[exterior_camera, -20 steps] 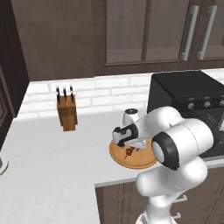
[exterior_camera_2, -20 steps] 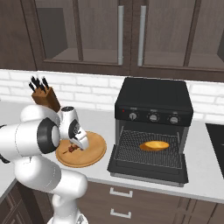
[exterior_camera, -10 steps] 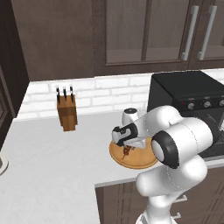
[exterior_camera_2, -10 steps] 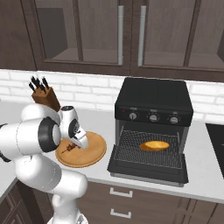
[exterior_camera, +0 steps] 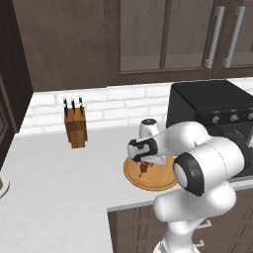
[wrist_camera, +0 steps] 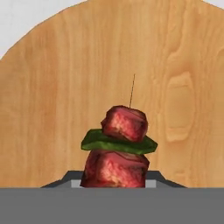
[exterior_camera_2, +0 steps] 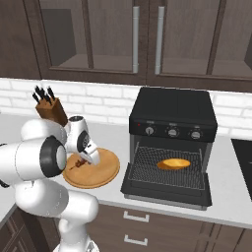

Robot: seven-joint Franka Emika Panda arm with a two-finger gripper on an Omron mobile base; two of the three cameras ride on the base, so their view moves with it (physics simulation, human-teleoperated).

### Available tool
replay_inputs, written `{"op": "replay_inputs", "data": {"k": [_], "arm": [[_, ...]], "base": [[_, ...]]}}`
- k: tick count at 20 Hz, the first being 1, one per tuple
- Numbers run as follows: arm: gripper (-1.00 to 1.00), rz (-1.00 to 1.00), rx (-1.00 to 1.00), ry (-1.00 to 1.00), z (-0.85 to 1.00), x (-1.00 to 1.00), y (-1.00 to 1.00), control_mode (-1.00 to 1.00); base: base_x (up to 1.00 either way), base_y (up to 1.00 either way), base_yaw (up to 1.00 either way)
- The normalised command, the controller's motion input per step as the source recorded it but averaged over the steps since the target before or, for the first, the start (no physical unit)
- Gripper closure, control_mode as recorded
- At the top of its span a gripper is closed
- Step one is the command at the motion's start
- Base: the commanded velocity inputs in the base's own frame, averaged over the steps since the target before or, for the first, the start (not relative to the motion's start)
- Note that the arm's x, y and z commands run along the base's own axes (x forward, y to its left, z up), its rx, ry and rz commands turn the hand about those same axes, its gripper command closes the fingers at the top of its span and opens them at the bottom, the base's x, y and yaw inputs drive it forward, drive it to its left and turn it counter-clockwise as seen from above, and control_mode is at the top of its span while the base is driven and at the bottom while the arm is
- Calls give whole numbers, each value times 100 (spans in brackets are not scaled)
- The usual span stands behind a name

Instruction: Pick up the kebab skewer and baguette bread, and place them inside the toaster oven. Close the toaster oven door and start by setting the timer.

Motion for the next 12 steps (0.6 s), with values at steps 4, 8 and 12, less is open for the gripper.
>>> {"op": "replay_inputs", "data": {"k": [4,8,12], "arm": [[100,-1,0,0,68,-13,-27,-100],[100,-4,0,0,54,-26,-41,-100],[100,-13,0,-2,26,-61,-41,-100]], "base": [[0,0,0],[0,0,0],[0,0,0]]}}
